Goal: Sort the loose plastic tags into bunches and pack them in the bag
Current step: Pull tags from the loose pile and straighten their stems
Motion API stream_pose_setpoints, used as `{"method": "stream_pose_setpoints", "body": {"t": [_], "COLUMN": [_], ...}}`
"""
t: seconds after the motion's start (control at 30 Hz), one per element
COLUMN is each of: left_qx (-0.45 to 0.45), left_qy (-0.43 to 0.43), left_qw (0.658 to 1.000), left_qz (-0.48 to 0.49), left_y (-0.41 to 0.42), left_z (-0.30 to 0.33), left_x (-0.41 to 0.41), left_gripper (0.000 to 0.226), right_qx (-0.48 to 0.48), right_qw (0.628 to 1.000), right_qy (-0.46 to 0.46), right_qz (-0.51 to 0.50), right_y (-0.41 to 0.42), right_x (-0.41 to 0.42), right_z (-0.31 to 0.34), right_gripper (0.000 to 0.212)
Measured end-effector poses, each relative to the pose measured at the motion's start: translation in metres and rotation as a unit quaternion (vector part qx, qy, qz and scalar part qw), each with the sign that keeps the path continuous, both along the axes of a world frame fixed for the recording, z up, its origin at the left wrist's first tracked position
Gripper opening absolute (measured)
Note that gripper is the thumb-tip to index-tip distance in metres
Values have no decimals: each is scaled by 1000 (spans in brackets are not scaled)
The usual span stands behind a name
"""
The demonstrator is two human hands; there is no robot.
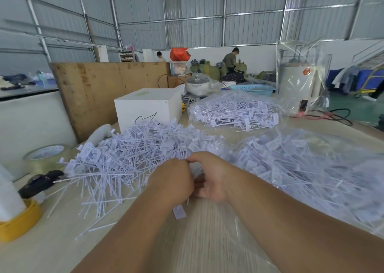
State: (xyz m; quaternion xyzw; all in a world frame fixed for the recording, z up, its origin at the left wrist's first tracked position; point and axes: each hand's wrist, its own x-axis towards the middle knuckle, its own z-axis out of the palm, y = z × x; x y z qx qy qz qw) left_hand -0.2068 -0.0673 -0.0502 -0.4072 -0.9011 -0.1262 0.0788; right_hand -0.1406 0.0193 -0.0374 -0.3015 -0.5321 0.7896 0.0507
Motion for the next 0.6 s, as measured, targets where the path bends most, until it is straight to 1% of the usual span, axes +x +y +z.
{"method": "stream_pose_setpoints", "body": {"t": [0.07,0.13,0.2,0.27,0.3,0.37,0.43,0.47,0.57,0.6], "left_qx": [28,66,102,125,133,147,156,161,178,185], "left_qy": [8,17,1,-30,-48,-78,-105,-123,-178,-198], "left_qw": [999,997,993,989,987,983,978,975,962,956], "left_qz": [-14,-29,-58,-70,-72,-79,-86,-92,-107,-108], "left_y": [-2,-2,-1,-2,-3,-4,-4,-4,-6,-7], "left_z": [1,2,2,4,4,4,3,2,0,1], "left_x": [3,8,11,12,10,6,5,4,0,-2], "left_gripper": [11,13,24,33,31,20,12,12,9,8], "right_qx": [24,63,98,96,96,109,144,162,180,197], "right_qw": [1000,997,992,990,989,986,979,975,970,966], "right_qy": [-8,-26,-56,-67,-66,-65,-70,-72,-67,-67], "right_qz": [-10,-33,-57,-78,-89,-108,-128,-134,-151,-151], "right_y": [2,5,5,5,6,8,11,14,18,18], "right_x": [-5,-11,-15,-20,-23,-29,-32,-33,-32,-31], "right_z": [-3,-7,-11,-13,-13,-15,-17,-18,-18,-17], "right_gripper": [14,14,24,33,36,39,33,29,27,22]}}
